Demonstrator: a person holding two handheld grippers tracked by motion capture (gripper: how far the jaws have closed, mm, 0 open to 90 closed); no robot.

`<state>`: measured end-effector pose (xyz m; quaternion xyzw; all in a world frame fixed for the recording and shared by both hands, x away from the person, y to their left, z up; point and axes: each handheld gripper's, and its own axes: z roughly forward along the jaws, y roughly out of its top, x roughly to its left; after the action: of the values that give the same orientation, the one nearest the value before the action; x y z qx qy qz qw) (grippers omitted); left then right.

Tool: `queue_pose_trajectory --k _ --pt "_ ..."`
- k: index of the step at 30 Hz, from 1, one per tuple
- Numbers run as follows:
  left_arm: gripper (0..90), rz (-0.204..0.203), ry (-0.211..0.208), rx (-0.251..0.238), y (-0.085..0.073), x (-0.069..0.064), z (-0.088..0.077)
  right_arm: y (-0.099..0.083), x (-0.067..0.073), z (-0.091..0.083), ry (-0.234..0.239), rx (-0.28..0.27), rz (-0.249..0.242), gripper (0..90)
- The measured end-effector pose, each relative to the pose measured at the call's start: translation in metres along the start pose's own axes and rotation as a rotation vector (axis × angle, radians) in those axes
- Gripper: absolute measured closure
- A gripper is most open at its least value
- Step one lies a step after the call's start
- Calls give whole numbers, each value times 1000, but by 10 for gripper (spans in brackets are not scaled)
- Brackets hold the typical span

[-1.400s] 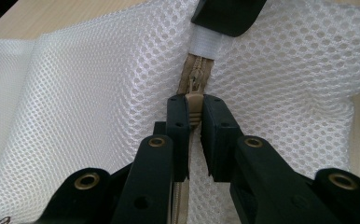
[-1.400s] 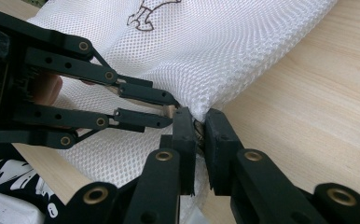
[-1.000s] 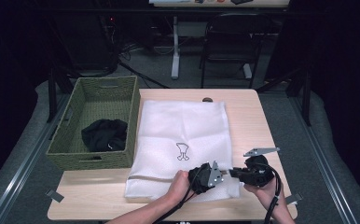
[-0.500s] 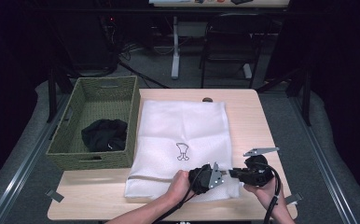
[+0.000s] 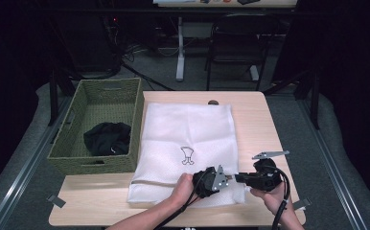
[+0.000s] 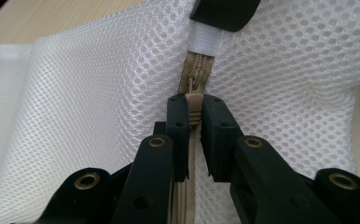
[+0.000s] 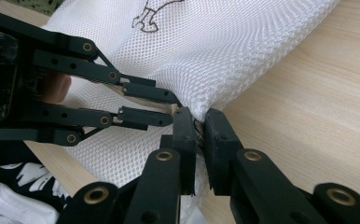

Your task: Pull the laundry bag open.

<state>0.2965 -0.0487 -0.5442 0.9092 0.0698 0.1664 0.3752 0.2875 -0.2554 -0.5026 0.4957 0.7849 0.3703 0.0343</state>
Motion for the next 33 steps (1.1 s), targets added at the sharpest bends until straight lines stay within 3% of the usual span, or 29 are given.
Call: queue_pose_trajectory --k 11,20,33 --pt "807 -5 25 -18 0 -2 4 1 3 1 21 -15 -14 841" --pt "824 19 38 18 3 -5 3 1 7 1 -57 7 -65 841" --pt "826 63 52 42 3 -6 5 0 8 2 -60 23 -60 842"
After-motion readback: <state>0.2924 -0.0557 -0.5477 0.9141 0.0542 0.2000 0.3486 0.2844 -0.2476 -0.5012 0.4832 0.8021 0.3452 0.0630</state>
